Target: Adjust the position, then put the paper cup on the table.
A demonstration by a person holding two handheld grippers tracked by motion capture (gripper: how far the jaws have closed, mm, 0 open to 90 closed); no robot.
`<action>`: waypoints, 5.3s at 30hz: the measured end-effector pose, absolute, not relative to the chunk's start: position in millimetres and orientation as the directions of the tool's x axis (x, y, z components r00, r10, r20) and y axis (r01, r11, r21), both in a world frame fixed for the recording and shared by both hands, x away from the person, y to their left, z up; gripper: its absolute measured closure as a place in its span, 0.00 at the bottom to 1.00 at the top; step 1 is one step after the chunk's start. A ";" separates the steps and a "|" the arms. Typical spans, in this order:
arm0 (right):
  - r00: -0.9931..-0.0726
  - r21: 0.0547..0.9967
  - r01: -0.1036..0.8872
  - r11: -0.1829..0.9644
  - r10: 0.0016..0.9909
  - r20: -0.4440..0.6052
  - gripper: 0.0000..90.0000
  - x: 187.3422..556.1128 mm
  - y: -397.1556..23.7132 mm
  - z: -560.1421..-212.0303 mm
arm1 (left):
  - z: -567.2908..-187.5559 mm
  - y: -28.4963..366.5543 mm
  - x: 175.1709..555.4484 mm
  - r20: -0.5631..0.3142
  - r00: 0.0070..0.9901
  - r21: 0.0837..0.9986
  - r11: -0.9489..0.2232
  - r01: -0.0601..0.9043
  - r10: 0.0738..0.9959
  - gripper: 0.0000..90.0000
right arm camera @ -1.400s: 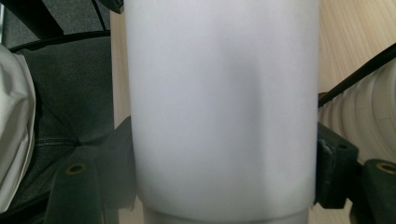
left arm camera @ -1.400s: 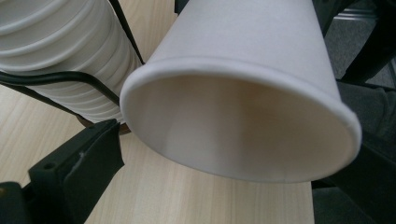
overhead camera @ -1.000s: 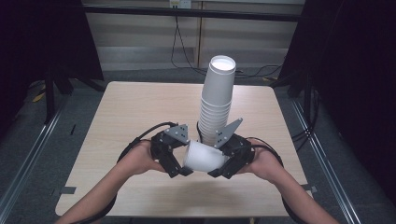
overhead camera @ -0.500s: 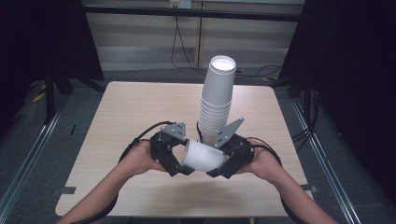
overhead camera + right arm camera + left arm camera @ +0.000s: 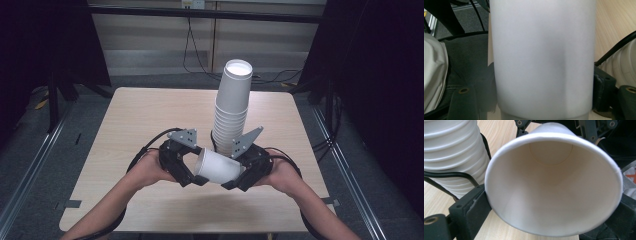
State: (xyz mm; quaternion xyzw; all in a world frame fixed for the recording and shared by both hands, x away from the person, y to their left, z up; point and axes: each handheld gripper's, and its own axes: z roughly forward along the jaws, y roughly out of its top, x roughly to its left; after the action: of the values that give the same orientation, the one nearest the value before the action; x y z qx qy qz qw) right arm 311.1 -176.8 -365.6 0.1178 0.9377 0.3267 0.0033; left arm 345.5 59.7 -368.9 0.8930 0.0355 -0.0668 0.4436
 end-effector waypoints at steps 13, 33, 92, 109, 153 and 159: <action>-0.973 0.616 0.213 0.758 0.222 0.063 0.28 312.2 -175.1 -370.5 | -366.5 61.4 347.5 -0.177 0.984 0.792 -0.591 0.152 0.017 0.08; -0.972 0.608 0.219 0.764 0.225 0.068 0.28 312.5 -173.6 -373.8 | -364.9 60.2 346.6 -0.161 0.987 0.789 -0.598 0.139 0.018 0.11; -0.966 0.646 0.234 0.727 0.248 0.070 0.28 310.3 -170.0 -385.5 | -357.4 62.5 343.3 -0.113 0.993 0.774 -0.625 0.104 0.027 0.17; -0.953 0.691 0.254 0.677 0.298 0.058 0.16 310.1 -182.6 -381.6 | -357.5 73.8 345.7 -0.071 0.992 0.698 -0.705 0.122 0.101 0.16; -0.853 0.652 0.408 0.639 0.522 0.021 0.14 307.2 -230.7 -450.6 | -373.5 102.7 357.8 -0.025 0.976 0.538 -0.820 0.194 0.215 0.15; -0.840 0.648 0.427 0.631 0.541 0.026 0.14 306.6 -236.1 -462.2 | -373.9 105.0 359.9 -0.023 0.973 0.521 -0.828 0.207 0.228 0.15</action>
State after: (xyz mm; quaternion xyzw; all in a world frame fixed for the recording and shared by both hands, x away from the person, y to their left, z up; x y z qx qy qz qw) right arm 306.6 -236.1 -462.2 0.2691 0.8990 0.3346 0.0856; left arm 359.9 105.0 -373.9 0.9558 0.1137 0.0199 0.2703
